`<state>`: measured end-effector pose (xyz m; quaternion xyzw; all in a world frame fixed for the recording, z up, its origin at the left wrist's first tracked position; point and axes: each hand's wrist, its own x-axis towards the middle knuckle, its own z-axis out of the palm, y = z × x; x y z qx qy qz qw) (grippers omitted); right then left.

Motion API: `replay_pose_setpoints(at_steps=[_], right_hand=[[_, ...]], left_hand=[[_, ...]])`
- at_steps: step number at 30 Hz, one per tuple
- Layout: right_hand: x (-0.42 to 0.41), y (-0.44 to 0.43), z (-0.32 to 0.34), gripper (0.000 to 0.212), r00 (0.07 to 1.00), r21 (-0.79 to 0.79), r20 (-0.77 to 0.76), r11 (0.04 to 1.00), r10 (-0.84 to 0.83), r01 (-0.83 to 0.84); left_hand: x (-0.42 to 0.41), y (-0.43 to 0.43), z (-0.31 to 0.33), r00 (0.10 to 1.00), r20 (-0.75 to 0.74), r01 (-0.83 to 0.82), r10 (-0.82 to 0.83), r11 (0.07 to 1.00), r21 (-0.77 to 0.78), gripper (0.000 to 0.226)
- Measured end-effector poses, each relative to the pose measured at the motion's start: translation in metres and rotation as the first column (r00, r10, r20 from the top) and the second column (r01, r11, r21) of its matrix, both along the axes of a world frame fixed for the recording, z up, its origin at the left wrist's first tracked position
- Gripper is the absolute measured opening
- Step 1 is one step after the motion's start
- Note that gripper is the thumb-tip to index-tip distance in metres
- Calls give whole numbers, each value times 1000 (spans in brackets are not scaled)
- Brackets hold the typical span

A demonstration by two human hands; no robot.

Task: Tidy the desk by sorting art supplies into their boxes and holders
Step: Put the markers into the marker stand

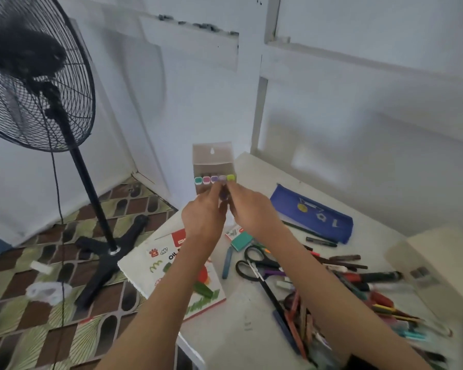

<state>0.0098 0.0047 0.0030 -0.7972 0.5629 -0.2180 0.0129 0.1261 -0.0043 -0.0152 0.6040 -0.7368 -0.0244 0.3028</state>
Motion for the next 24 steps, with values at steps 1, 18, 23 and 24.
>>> replay_pose_setpoints(at_steps=[1, 18, 23, 24], right_hand=[[1, 1, -3, 34, 1000, -15, -3, 1000, 3, -3], [2, 16, -31, 90, 995, 243, 101, 970, 9, -33], [-27, 43, -33, 85, 920, 258, 391, 955, 33, -144], [-38, 53, -36, 83, 900, 256, 435, 961, -20, -102]], left_hand=[[2, 2, 0, 1000, 7, 3, -3, 1000, 11, 21], [10, 3, -5, 996, -53, 60, -66, 993, -105, 8], [13, 13, -18, 974, -49, 193, -222, 919, -343, 20], [10, 18, -19, 964, -42, 230, -263, 900, -370, 22]])
